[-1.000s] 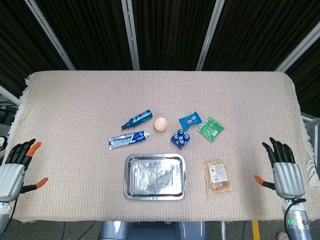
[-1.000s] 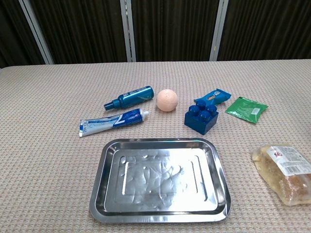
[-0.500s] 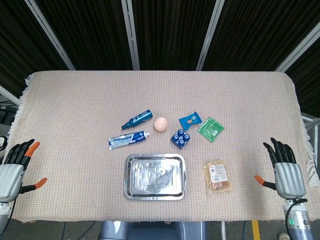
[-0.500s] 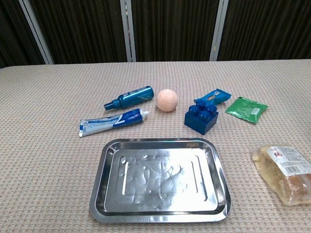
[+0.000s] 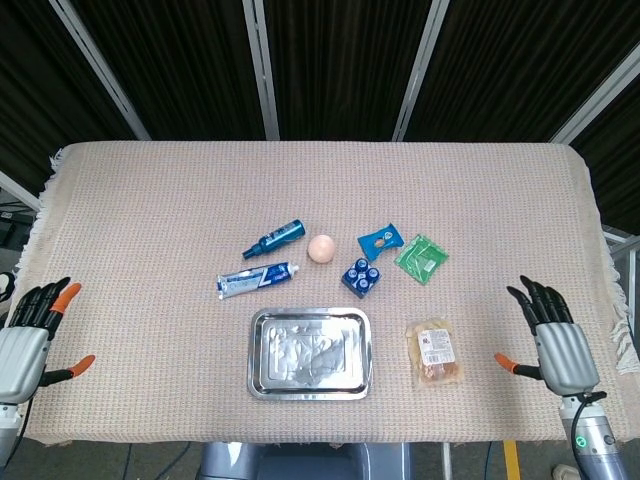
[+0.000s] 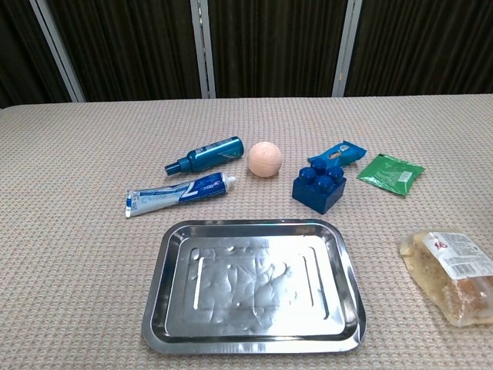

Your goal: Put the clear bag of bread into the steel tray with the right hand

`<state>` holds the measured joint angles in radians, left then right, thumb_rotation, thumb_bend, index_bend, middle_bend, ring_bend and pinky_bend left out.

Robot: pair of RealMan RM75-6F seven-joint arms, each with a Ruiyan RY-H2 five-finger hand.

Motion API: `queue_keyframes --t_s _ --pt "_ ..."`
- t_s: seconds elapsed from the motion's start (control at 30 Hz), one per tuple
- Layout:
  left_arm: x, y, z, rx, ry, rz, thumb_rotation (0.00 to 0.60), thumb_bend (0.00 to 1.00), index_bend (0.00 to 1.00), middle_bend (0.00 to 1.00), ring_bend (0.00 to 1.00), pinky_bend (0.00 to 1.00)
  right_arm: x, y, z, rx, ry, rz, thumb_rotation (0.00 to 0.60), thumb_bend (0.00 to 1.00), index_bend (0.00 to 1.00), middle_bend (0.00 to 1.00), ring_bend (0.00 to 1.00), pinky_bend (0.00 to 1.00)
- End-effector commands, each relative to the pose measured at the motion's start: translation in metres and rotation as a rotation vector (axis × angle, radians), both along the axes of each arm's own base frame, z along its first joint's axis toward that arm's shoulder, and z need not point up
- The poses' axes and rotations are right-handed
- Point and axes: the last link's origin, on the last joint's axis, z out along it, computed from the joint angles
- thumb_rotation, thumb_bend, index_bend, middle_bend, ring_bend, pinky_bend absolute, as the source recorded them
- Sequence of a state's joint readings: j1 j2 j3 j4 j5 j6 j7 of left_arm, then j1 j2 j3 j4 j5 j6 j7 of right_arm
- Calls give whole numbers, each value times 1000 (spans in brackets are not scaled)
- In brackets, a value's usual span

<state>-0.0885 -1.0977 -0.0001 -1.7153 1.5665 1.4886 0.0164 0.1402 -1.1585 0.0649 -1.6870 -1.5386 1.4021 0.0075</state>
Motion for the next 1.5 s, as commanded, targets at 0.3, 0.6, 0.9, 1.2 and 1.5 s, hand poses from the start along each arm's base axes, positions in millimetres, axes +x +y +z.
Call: queue_keyframes --t_s 0.3,0.6,0.9,1.2,1.5 --pt "-3 2 -1 -5 8 13 600 132 66 0 0 0 31 -24 -38 278 34 144 600 0 26 0 0 41" --pt "-8 2 -2 -13 11 28 600 134 65 0 0 0 42 -38 -77 403 152 203 600 0 13 0 0 18" --pt "-13 3 -4 -18 9 43 600 133 65 0 0 0 32 -35 -99 440 228 164 600 0 13 0 0 18" --pt "-14 5 -5 -19 5 41 600 133 66 0 0 0 25 -28 -110 490 248 131 600 0 14 0 0 18" --pt "-15 4 -6 -21 4 46 600 132 71 0 0 0 28 -27 -118 532 276 145 600 0 114 2 0 32"
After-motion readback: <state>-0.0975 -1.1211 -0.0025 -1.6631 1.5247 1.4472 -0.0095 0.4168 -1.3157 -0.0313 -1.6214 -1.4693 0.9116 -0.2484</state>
